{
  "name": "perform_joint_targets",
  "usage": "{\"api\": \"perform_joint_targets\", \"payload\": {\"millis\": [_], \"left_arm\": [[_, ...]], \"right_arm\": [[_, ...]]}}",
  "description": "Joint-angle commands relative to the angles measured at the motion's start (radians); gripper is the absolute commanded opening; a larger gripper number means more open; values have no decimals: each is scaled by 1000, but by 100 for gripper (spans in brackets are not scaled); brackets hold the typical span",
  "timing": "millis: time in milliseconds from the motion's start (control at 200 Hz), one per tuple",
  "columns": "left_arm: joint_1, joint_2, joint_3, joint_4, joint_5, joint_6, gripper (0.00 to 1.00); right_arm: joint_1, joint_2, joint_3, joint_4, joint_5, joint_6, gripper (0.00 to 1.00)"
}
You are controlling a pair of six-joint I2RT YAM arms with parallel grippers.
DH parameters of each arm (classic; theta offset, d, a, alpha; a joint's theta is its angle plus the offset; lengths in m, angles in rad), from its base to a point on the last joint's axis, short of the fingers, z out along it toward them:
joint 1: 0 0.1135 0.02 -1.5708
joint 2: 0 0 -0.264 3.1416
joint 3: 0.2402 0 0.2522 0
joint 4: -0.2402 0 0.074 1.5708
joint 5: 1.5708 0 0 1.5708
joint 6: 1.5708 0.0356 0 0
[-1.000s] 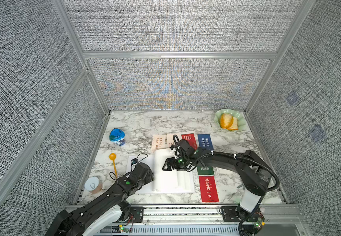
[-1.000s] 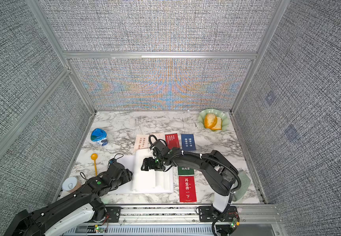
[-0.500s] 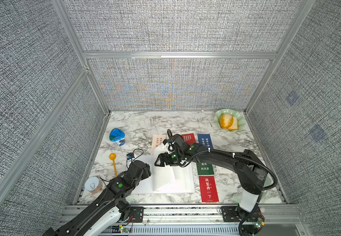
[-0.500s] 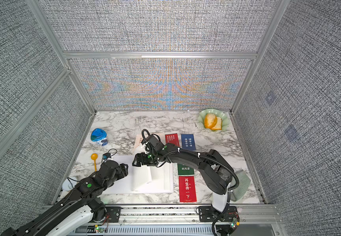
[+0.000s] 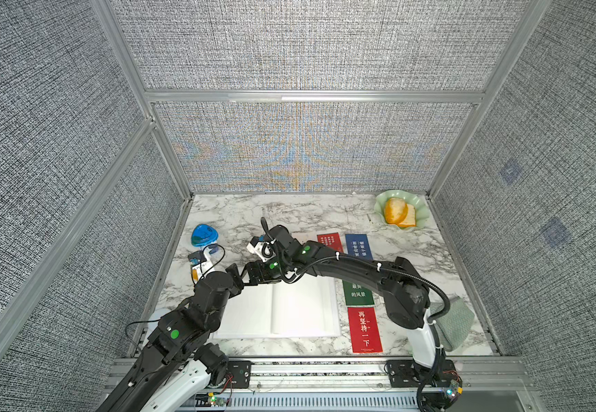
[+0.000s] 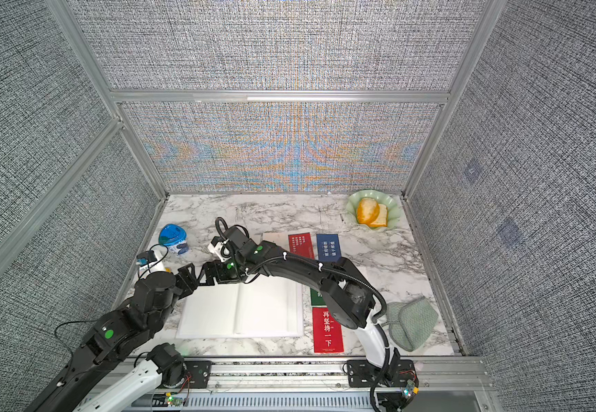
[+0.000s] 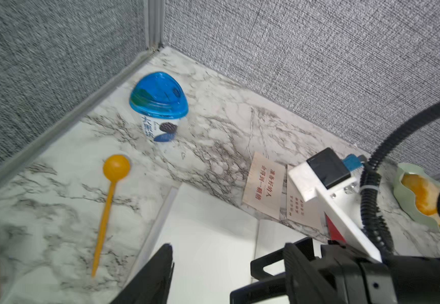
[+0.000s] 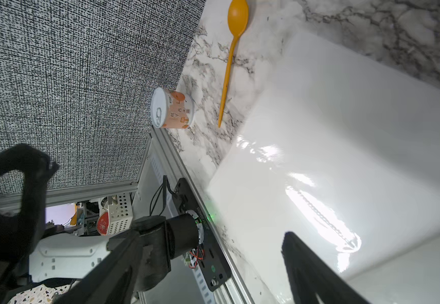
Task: Place the photos into the photo albums
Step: Turn the page of the photo album at the center of the board.
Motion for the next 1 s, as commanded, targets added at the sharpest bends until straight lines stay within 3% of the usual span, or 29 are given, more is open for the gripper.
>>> {"api": "perform_joint_targets", "payload": {"millis": [0, 190, 395, 550, 790, 996], "left_arm": [[2, 6, 19, -54, -58, 64, 68], [2, 86, -89, 146, 131, 130, 68], [2, 202, -211, 379, 339, 116, 68], [1, 327, -214, 429, 426, 87, 68], [2, 492, -135, 318, 422, 54, 68], [2, 502, -185, 382, 437, 51, 68]], "right_arm": [[-5, -15, 20, -66, 11, -28, 87], [-62, -143, -192, -90, 132, -38, 87], [-115, -289, -488, -43, 198, -10, 87], [-132, -340, -612, -10, 219, 20, 87], [-153, -344, -659, -29, 262, 17, 87], [-158, -349, -663, -74, 302, -2, 87]]}}
